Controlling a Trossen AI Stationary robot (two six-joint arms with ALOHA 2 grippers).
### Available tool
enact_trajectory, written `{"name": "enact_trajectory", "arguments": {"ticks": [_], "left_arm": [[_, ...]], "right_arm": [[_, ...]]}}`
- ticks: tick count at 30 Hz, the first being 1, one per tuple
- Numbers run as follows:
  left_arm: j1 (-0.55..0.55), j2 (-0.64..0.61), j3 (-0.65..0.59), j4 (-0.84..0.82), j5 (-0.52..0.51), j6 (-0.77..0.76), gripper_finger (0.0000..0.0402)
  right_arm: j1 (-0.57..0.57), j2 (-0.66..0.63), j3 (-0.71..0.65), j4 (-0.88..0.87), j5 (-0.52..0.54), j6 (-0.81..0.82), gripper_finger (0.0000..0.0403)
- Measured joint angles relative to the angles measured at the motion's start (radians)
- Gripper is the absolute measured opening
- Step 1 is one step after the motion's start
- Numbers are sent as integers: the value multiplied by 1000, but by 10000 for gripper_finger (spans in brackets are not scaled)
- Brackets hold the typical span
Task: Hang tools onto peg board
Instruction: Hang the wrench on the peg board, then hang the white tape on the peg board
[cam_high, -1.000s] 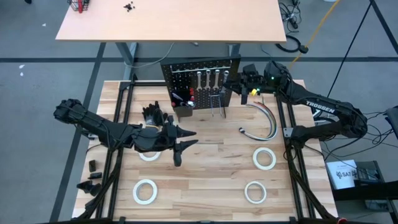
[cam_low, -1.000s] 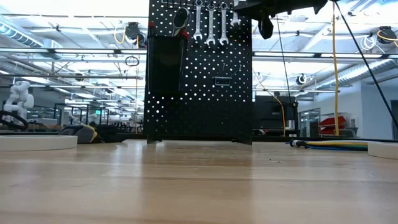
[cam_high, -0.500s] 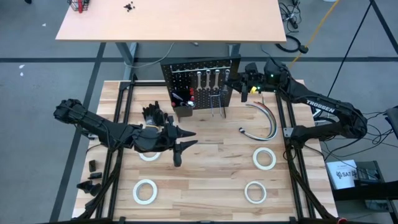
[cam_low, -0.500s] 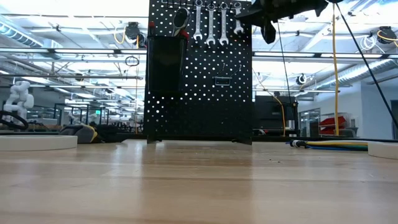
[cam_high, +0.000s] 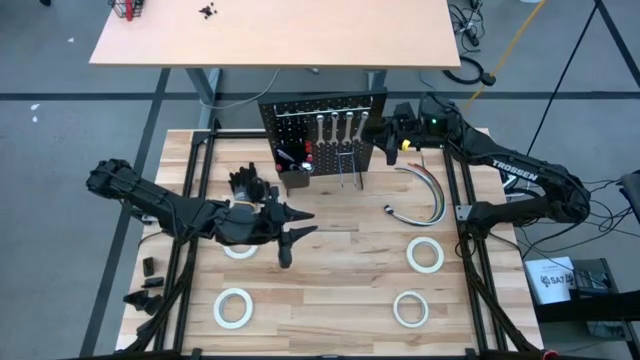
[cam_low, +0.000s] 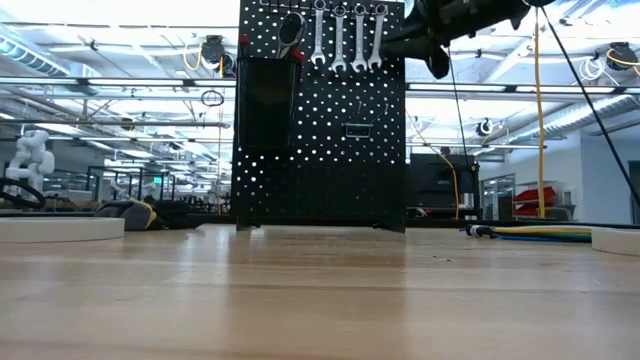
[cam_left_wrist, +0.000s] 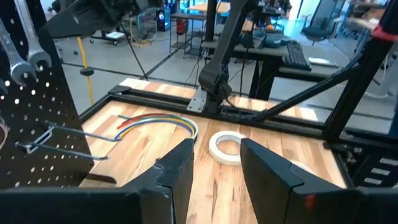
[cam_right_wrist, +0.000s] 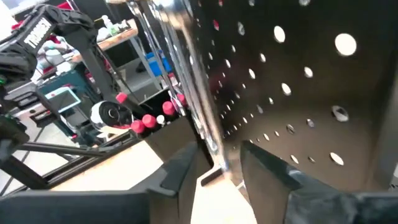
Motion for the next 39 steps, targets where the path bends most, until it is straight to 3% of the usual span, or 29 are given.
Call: {"name": "enact_trajectory", "arguments": {"ticks": [14, 23, 39], "left_arm": [[-7, -34, 0, -94, 49, 5, 135], [-7, -77, 0, -136, 52, 69, 135], [-3, -194, 0, -132, 51, 98, 135]], "right_arm": [[12, -84, 0, -135, -7, 36, 132], [126, -93, 1, -274, -1, 85, 132], [419, -76, 1, -256, 359, 128, 132]]}}
